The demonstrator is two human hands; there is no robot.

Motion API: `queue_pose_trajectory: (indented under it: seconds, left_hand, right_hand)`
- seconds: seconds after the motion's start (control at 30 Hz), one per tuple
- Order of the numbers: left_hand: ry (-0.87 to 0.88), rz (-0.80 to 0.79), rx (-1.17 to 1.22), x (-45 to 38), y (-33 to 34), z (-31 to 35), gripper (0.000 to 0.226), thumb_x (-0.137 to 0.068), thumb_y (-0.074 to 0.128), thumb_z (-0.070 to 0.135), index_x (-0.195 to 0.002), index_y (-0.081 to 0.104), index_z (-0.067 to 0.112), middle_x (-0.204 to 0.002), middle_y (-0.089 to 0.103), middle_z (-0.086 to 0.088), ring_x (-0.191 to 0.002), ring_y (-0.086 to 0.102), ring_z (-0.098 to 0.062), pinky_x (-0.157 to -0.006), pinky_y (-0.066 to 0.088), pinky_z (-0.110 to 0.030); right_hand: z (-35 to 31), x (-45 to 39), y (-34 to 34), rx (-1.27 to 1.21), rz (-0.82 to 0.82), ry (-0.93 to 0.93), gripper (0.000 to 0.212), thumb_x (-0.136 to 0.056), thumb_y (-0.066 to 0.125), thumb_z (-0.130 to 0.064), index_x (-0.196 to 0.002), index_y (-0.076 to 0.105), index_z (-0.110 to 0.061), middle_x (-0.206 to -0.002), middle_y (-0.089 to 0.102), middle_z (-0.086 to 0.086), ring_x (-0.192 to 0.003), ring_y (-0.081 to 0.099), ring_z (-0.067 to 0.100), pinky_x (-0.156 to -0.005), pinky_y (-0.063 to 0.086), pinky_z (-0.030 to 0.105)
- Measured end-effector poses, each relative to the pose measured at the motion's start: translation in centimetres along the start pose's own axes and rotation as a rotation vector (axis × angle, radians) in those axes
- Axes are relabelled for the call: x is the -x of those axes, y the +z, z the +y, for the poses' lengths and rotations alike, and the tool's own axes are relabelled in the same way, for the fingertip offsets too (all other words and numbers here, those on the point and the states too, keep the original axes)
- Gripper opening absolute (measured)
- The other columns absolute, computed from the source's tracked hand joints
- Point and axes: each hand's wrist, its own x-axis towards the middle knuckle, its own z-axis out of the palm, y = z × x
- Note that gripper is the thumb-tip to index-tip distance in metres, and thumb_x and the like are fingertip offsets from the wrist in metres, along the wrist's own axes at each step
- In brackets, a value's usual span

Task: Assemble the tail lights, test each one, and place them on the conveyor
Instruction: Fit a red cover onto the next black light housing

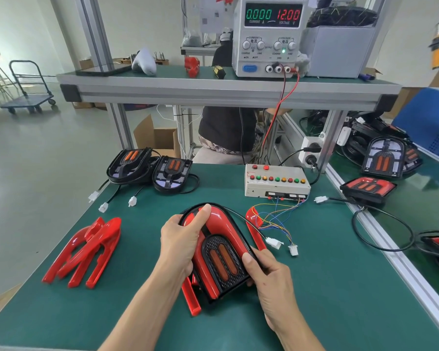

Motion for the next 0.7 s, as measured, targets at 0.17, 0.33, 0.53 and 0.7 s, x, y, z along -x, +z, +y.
queue_pose_trajectory:
  seconds: [0.17,0.33,0.53,0.7]
  left_hand:
    - [0.001,0.009,-0.009,-0.03,-0.24,-0.20,0.048,-0.071,0.090,0.046,-0.094,0.070,0.009,-0.081,0.078,-0.010,-0.075,0.076,-0.030,-0.074,0.064,-0.045]
    - [-0.006,-0.095,-0.076,-0.06,-0.58,0.27,0.064,-0.060,0.093,0.053,-0.101,0.068,0.012,-0.085,0.078,-0.008,-0.077,0.077,-0.027,-0.075,0.064,-0.044]
    - [-0.001,-0.090,-0.109,-0.14,-0.94,0.05,0.055,-0.063,0.097,0.029,-0.104,0.066,0.010,-0.086,0.078,-0.010,-0.080,0.077,-0.031,-0.078,0.063,-0.053]
    - [0.006,-0.076,-0.084,-0.16,-0.80,0.02,0.053,-0.064,0.096,0.025,-0.104,0.064,0.009,-0.084,0.078,-0.009,-0.077,0.077,-0.031,-0.074,0.064,-0.051]
  right_hand:
    - [0.24,0.00,0.11,0.047,0.009,-0.012,0.044,-0.084,0.066,-0.067,-0.109,0.079,-0.034,-0.086,0.048,0.012,-0.075,0.046,0.015,-0.068,0.042,0.039]
    - [0.03,0.05,0.16,0.032,0.028,-0.013,0.044,-0.082,0.068,-0.065,-0.106,0.080,-0.030,-0.087,0.046,0.017,-0.069,0.044,0.013,-0.057,0.045,0.027]
    - [0.23,0.14,0.15,0.036,0.027,-0.016,0.045,-0.084,0.067,-0.063,-0.102,0.081,-0.024,-0.089,0.045,0.021,-0.067,0.045,0.013,-0.056,0.047,0.025]
    - [-0.23,0.21,0.27,0.014,0.022,0.010,0.042,-0.084,0.065,-0.063,-0.102,0.081,-0.028,-0.090,0.055,0.015,-0.066,0.052,0.012,-0.059,0.050,0.025]
